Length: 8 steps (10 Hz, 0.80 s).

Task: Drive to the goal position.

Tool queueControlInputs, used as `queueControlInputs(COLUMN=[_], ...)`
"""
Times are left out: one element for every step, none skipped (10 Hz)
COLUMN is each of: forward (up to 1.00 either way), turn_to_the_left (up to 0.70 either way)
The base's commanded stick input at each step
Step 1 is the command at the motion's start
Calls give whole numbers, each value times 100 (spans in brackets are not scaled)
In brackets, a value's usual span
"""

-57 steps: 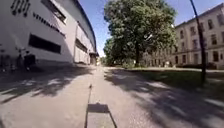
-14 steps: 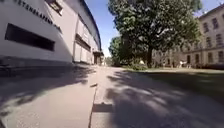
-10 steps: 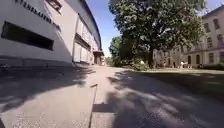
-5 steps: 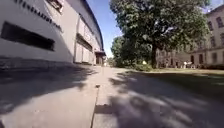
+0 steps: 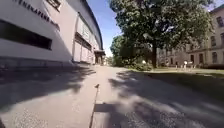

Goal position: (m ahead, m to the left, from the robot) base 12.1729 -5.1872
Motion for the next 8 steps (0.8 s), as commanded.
queueControlInputs(forward=[70,70,70,70,70,70,70,70], turn_to_the_left=[0,0,0,0,0,0,0,0])
